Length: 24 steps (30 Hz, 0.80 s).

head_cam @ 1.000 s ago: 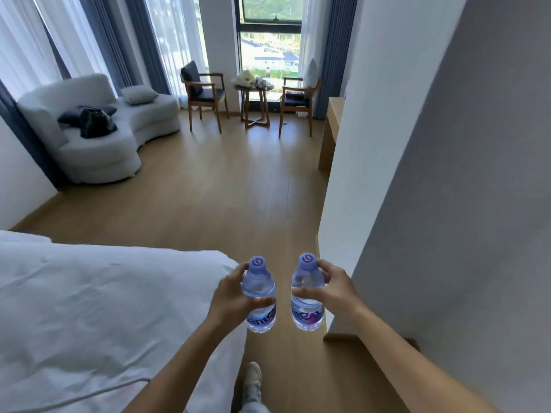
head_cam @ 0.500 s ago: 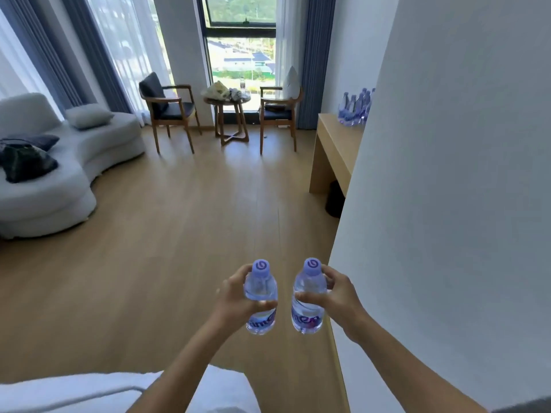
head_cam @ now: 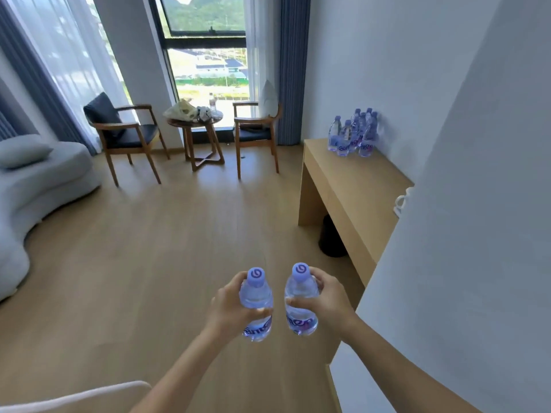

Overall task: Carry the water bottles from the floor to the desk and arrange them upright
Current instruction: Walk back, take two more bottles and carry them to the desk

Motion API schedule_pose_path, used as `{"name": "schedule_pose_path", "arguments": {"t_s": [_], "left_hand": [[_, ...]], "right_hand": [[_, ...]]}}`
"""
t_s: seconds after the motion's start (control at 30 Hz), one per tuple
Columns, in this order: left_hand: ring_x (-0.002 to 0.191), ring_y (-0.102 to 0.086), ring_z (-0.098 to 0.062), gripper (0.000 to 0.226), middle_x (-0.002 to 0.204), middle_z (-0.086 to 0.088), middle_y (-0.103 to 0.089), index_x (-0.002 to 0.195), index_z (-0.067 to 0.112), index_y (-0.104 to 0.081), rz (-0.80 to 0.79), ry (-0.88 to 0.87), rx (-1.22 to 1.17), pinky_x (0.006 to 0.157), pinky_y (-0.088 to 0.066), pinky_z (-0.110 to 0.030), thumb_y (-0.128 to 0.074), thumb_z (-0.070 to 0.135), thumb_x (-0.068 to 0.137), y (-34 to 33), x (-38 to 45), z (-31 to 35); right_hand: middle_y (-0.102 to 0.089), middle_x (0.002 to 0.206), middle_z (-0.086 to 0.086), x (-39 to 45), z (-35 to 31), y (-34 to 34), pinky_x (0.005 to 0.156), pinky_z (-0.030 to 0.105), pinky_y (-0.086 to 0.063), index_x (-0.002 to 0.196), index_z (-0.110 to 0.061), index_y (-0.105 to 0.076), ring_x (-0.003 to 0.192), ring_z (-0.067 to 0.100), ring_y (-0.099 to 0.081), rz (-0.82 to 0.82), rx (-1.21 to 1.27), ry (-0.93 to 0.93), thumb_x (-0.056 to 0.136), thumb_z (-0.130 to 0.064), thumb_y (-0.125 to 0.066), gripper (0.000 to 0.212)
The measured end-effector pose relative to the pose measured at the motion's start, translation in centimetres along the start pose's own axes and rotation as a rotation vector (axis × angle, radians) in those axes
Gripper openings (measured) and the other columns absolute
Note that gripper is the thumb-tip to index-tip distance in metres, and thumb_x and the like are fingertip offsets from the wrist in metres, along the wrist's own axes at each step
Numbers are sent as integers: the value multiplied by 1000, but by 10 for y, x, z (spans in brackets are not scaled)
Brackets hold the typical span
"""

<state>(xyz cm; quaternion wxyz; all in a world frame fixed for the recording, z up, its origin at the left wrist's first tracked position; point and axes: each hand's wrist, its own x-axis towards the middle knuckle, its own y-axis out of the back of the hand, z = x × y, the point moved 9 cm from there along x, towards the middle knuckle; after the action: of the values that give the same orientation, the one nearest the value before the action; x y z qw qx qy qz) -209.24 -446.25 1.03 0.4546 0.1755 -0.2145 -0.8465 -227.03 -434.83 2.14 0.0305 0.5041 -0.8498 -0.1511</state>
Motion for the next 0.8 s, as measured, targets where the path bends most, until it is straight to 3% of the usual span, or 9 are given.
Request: {"name": "schedule_pose_path", "arguments": {"t_s": [0.17,0.27,0.4,0.5,0.6,0.8], "left_hand": [[87,-68,-8,61,91,17,-70,100,48,-56,-54,-28,18,82,-56,-39,-83,45,45,-6,144,17],[83,-66,-3,57,88,20,-69,96,51,-55,-109,-67,55,76,-56,-32,-84,43,48,-16,237,24],[79,-63,-1,57,84,23,-66,94,56,-50,-218,-91,109,66,-52,-24,-81,45,47,-31,347,42],[77,-61,3,57,83,24,-64,88,64,-45,-284,-110,129,58,-43,-18,-78,51,44,-45,421,69],[79,-61,3,59,87,24,-64,90,66,-44,-347,-140,140,58,-43,-16,-80,53,45,-69,489,98],[80,-62,-1,58,86,22,-65,93,57,-48,-460,-229,117,61,-47,-21,-83,50,48,-149,611,159]], "right_hand": [[-71,91,-7,127,3,20,84,37,-53,96,-31,-65,89,19,-67,94,64,-75,51,-42,-84,50],[-72,99,-5,204,6,33,90,35,-53,106,-26,-66,97,15,-67,167,32,-71,58,-32,-88,53],[-71,96,-7,292,2,57,76,17,-49,106,-24,-65,92,8,-67,268,46,-111,65,-20,-89,47],[-71,98,-4,347,-4,84,73,10,-48,105,-24,-65,93,7,-67,346,67,-132,68,-17,-87,45],[-71,103,-1,399,-2,117,79,17,-50,111,-20,-65,97,13,-67,425,90,-187,68,-16,-87,49],[-73,86,-5,493,23,198,73,22,-54,91,-25,-68,81,10,-69,571,91,-226,64,-20,-89,35]]}}
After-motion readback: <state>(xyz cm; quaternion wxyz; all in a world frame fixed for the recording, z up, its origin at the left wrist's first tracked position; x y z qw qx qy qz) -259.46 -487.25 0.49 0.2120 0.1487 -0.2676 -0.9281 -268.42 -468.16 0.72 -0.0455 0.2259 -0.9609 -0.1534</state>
